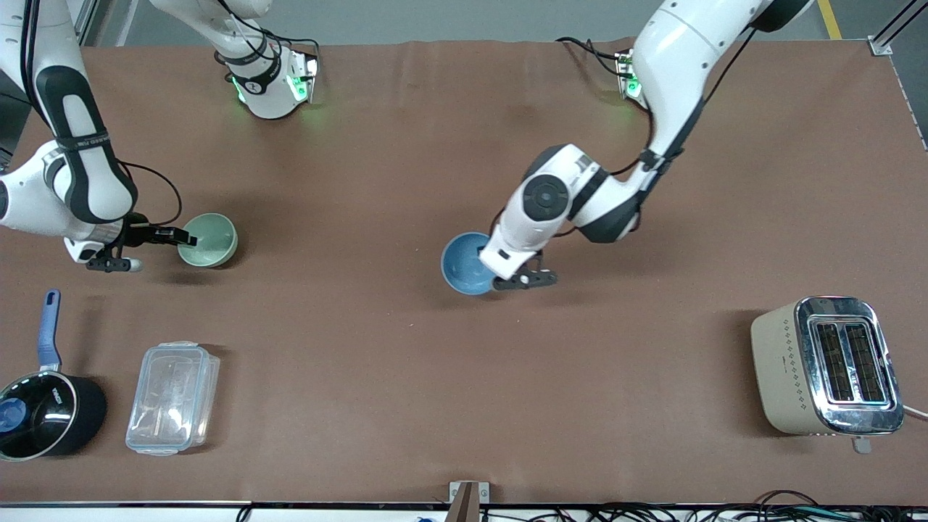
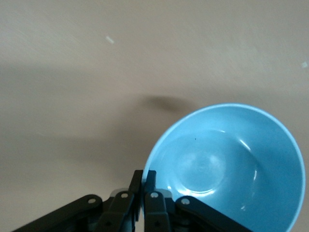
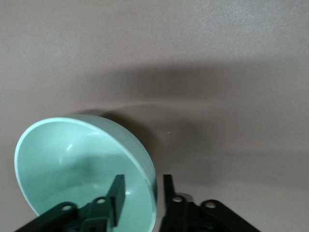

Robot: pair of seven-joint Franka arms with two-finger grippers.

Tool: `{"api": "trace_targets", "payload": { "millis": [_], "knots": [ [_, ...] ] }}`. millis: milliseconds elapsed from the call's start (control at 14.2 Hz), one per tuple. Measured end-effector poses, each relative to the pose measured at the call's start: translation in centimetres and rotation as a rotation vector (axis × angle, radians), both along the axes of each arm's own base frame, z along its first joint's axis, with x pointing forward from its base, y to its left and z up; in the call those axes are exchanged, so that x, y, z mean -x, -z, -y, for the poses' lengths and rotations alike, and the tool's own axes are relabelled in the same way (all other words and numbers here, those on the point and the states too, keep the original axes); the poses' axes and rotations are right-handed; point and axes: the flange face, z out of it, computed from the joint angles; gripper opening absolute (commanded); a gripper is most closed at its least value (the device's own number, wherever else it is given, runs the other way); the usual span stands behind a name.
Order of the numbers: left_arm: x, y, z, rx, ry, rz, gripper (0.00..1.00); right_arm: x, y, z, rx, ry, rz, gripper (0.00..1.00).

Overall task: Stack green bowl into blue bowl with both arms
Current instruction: 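Slide the blue bowl inward while the right gripper grasps the green bowl, then release the blue bowl while the right gripper lifts the green bowl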

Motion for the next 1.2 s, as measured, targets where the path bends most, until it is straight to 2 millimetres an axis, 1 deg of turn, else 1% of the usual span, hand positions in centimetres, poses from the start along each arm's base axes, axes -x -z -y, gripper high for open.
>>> {"api": "trace_targets", "payload": {
  "millis": [70, 141, 211, 281, 352, 422, 492, 562, 633, 703, 773, 844, 914, 1055, 1125, 1195],
  "knots": [
    [0.8, 0.6, 1.6, 0.002, -0.009, 0.002, 0.0, 0.0, 0.1, 0.0, -0.001, -0.003, 0.0, 0.04],
    [1.5, 1.3, 3.0, 0.005, -0.015, 0.009, 0.01, 0.0, 0.1, 0.0, -0.002, -0.004, -0.001, 0.02],
    [2.3, 1.9, 4.2, 0.009, -0.02, 0.013, 0.03, 0.0, 0.1, -0.1, -0.003, -0.005, -0.001, 0.02],
    [3.1, 2.6, 5.1, 0.011, -0.021, 0.011, 0.07, 0.0, 0.1, -0.1, -0.004, -0.008, 0.0, 0.02],
    [3.8, 3.1, 5.8, 0.011, -0.02, 0.006, 0.18, -0.1, 0.0, -0.2, -0.005, -0.012, 0.002, 0.02],
    [4.2, 3.6, 6.1, 0.01, -0.017, 0.001, 0.45, -0.3, -0.3, -0.3, -0.009, -0.018, 0.005, 0.01],
    [4.3, 3.9, 6.3, 0.009, -0.015, -0.001, 0.93, -0.6, -0.9, -0.6, -0.014, -0.025, 0.011, 0.01],
    [4.1, 3.8, 6.2, 0.01, -0.016, 0.003, 1.0, -1.2, -1.9, -0.9, -0.02, -0.034, 0.024, 0.01],
    [3.6, 3.4, 6.2, 0.014, -0.02, 0.014, 1.0, -1.7, -3.1, -1.3, -0.029, -0.045, 0.036, 0.0],
    [2.6, 2.5, 5.9, 0.017, -0.024, 0.039, 1.0, -2.2, -4.3, -1.7, -0.04, -0.052, 0.044, 0.0],
    [1.3, 1.2, 5.3, 0.011, -0.028, 0.075, 1.0, -2.6, -5.4, -2.3, -0.048, -0.051, 0.049, 0.0],
    [-0.5, -0.7, 4.0, -0.015, -0.038, 0.108, 1.0, -3.0, -6.4, -3.3, -0.052, -0.04, 0.05, 0.0],
    [-2.7, -3.4, 2.1, -0.05, -0.056, 0.133, 1.0, -3.6, -7.3, -4.9, -0.052, -0.02, 0.047, 0.0],
    [-7.0, -10.6, -3.6, -0.109, -0.091, 0.165, 1.0, -4.5, -8.9, -9.2, -0.053, 0.023, 0.021, 0.0],
    [-8.8, -14.3, -7.0, -0.133, -0.092, 0.177, 1.0, -4.9, -9.6, -11.6, -0.049, 0.045, 0.008, 0.0],
    [-10.1, -17.5, -10.6, -0.153, -0.086, 0.188, 1.0, -5.2, -10.2, -14.1, -0.042, 0.07, -0.005, 0.0]
  ]
}}
